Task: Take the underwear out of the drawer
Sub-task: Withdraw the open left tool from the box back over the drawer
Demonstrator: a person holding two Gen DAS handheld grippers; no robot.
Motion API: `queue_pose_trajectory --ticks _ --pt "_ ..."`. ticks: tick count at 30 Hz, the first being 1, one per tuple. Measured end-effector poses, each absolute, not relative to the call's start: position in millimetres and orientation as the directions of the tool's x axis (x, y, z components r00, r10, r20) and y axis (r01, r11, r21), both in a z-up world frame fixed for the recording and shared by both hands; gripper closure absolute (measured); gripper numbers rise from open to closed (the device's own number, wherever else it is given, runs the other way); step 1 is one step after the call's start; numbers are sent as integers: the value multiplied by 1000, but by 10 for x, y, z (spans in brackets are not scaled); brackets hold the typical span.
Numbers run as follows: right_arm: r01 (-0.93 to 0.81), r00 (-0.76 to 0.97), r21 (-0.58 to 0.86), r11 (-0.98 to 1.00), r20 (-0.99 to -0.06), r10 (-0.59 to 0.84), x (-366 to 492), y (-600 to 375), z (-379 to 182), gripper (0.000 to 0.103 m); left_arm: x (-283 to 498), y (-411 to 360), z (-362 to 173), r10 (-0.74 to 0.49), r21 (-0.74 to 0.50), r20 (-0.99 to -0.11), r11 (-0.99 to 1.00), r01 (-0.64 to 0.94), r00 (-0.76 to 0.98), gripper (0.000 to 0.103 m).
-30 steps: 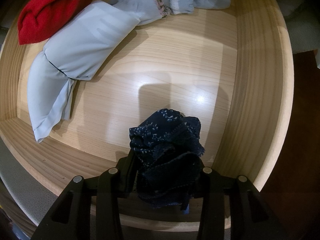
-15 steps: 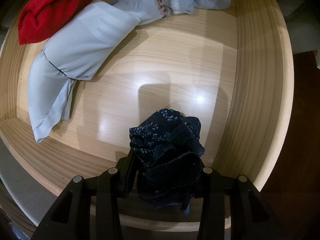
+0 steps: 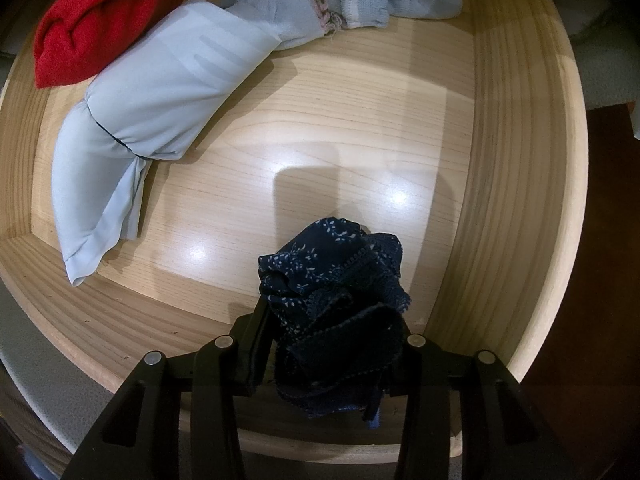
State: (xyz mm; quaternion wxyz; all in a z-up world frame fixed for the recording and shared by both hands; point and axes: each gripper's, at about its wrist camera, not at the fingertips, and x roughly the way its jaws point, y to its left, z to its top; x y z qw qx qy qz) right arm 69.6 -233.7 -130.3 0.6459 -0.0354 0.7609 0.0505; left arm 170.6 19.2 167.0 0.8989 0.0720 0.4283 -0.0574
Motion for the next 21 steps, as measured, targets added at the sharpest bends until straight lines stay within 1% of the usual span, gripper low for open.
queue_pose_trajectory --ticks 7,11,16,21 --pt "-117 -163 29 993 -987 9 695 -2298 -1295 63 1486 344 1183 -7 86 -820 987 135 572 56" --pt "-116 -163 28 993 -987 9 694 -2298 -1296 63 1410 417 799 -12 51 -860 993 109 510 56" --pt "-116 -162 28 993 -987 9 691 -2304 -1295 63 1355 456 414 6 53 -887 995 89 463 56" --pt "-110 -152 25 994 -988 8 681 -2329 -1278 65 1333 486 93 -7 27 -910 997 78 414 56"
